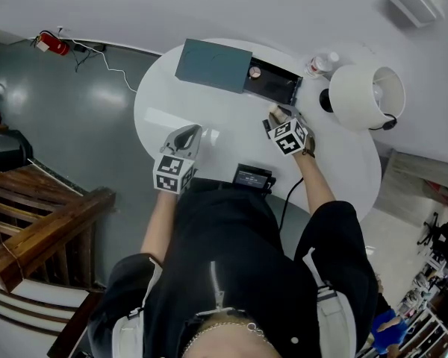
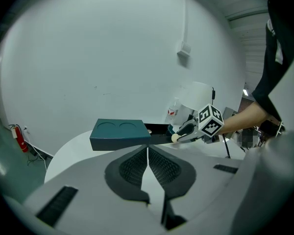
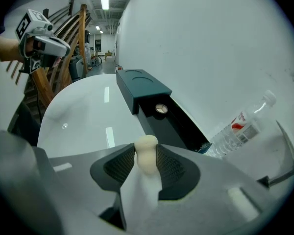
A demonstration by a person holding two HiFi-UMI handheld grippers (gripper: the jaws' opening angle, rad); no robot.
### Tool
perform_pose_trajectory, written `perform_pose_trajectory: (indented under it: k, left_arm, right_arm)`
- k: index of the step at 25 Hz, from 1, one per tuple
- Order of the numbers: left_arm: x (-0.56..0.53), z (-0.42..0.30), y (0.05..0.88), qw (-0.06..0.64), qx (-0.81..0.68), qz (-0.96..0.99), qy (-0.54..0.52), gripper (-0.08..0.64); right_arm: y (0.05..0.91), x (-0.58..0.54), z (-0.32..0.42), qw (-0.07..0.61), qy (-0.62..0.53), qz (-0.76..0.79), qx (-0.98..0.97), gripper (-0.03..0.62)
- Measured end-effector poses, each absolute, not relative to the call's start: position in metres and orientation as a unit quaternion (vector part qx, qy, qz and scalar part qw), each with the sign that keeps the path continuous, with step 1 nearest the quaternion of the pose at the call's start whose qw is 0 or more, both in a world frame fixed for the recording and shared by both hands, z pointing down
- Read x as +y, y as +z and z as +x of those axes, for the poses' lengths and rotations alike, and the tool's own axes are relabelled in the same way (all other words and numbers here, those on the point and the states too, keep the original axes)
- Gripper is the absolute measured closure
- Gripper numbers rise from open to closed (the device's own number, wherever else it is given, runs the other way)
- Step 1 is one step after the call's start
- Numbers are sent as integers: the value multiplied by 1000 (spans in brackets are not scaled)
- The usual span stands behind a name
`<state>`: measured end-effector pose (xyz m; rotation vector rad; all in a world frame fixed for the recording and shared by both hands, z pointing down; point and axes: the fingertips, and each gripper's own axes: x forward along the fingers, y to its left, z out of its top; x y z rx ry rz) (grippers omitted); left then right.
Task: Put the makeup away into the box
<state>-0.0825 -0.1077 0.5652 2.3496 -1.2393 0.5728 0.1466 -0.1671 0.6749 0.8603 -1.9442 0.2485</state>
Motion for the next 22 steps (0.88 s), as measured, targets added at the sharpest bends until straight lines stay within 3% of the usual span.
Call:
perform_pose_trajectory:
  k: [10,22]
  left_arm:
    - [-103,-88,566,213,-453,842,201,546]
    - [-101,-112,568,218,-476,828,201,546]
  right_arm:
    - [624,-201,139,419,90,391,-814,459]
    - [640,-249,113,435,87,363,-819,459]
